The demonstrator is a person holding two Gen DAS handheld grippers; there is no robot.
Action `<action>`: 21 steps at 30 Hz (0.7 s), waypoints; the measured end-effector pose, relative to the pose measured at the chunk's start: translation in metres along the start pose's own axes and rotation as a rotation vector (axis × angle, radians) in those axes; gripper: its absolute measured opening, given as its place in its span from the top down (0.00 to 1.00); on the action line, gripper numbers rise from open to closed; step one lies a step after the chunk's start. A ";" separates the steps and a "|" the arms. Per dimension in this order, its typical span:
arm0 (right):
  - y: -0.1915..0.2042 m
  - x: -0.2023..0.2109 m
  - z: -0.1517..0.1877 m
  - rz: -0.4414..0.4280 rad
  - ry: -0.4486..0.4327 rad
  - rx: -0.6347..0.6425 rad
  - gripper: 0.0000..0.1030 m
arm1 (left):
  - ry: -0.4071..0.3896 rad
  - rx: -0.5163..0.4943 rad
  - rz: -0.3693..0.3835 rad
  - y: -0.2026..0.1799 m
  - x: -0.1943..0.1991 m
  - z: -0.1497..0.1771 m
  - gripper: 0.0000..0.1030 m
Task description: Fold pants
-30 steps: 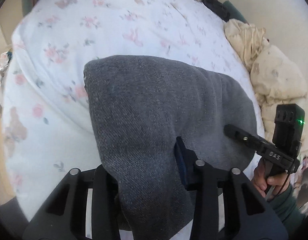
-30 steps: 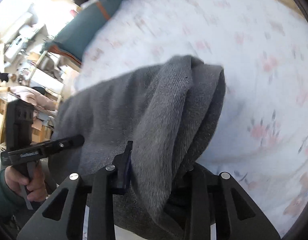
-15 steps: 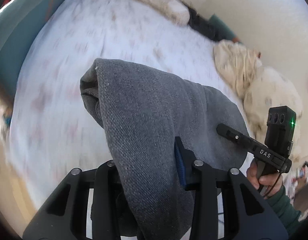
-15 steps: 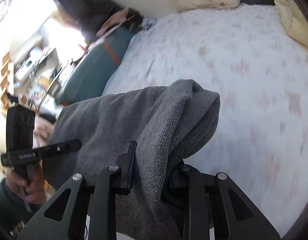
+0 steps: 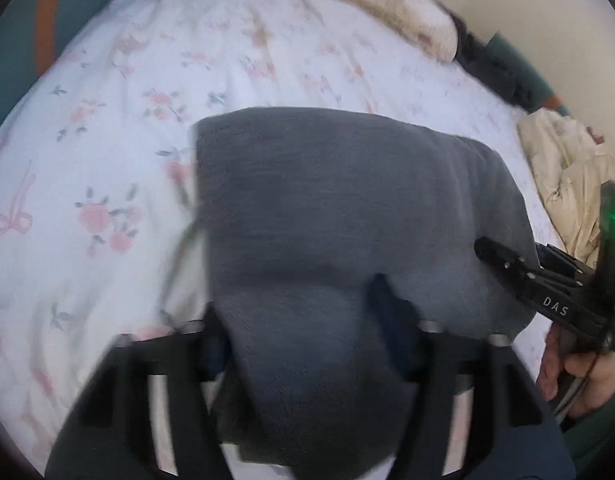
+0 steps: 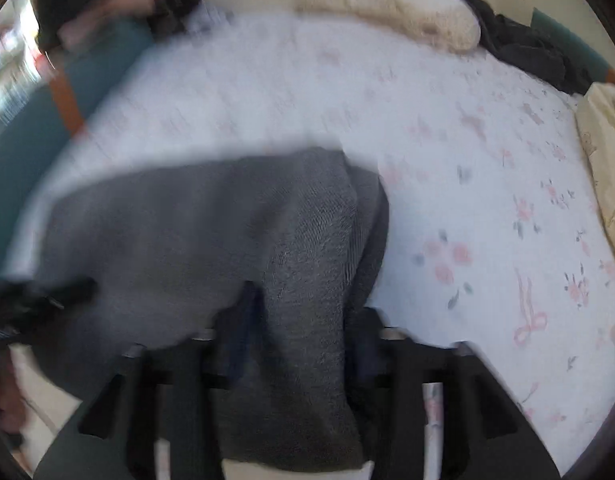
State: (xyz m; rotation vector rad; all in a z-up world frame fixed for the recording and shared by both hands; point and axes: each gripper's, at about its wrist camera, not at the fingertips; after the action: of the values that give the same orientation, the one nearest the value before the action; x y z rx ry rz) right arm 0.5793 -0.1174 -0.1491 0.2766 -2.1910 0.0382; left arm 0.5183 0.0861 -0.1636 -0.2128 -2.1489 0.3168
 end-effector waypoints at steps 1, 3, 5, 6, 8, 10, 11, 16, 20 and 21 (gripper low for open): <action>-0.004 0.008 0.004 0.024 -0.021 0.009 0.34 | -0.030 -0.039 -0.028 -0.001 0.011 0.007 0.35; -0.016 0.029 0.008 0.018 -0.020 -0.024 0.33 | -0.079 -0.134 -0.094 -0.008 0.039 0.022 0.37; -0.019 0.066 0.011 -0.041 -0.106 -0.017 0.43 | -0.243 -0.210 -0.146 -0.017 0.082 0.036 0.47; -0.016 0.083 0.012 -0.044 -0.157 0.001 0.44 | -0.287 -0.215 -0.113 -0.022 0.093 0.037 0.57; -0.001 0.087 0.018 -0.047 -0.145 0.046 0.58 | -0.242 -0.206 -0.061 -0.036 0.085 0.042 0.83; 0.008 0.059 0.032 -0.008 -0.022 0.051 0.84 | -0.137 -0.171 -0.103 -0.038 0.052 0.052 0.97; 0.009 0.040 0.044 0.031 0.049 0.049 0.85 | -0.125 -0.174 -0.140 -0.039 0.043 0.057 0.97; 0.012 0.029 0.051 0.119 0.107 0.035 0.85 | -0.040 -0.213 -0.239 -0.047 0.023 0.058 0.97; 0.009 0.104 0.046 -0.007 0.050 -0.019 0.80 | -0.125 -0.163 -0.173 -0.056 0.099 0.051 0.97; 0.009 0.128 0.047 -0.034 0.017 -0.035 0.76 | -0.149 -0.167 -0.164 -0.058 0.116 0.055 0.96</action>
State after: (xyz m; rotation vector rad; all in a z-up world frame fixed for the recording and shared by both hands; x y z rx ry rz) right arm 0.4665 -0.1382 -0.0739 0.2929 -2.1676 -0.0170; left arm 0.4063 0.0545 -0.0849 -0.1091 -2.3249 0.0602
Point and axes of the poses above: each gripper's, at about its wrist camera, not at the fingertips, and x roughly against the way its jaws point, y to its left, z to its underside, and after that the axes turned 7 degrees about -y, right-handed
